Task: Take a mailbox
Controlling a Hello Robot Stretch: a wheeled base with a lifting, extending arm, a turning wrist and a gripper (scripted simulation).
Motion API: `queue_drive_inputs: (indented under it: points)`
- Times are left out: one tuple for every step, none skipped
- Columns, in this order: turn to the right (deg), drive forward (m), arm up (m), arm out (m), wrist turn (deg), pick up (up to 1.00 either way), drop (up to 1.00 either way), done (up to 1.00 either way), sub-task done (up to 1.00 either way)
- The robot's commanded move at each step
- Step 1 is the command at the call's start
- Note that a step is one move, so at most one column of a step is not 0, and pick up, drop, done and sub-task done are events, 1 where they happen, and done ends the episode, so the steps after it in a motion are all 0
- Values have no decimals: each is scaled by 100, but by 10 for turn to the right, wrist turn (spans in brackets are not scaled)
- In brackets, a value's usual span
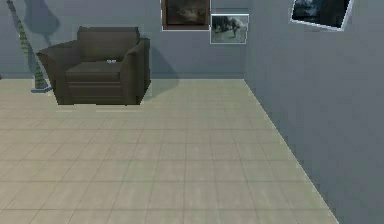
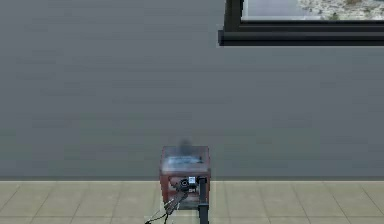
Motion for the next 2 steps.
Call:
queue_drive_inputs:
  points:
    - [0,0,0,0,450,0,0,0,0]
    - [0,0,0,0,450,0,0,0,0]
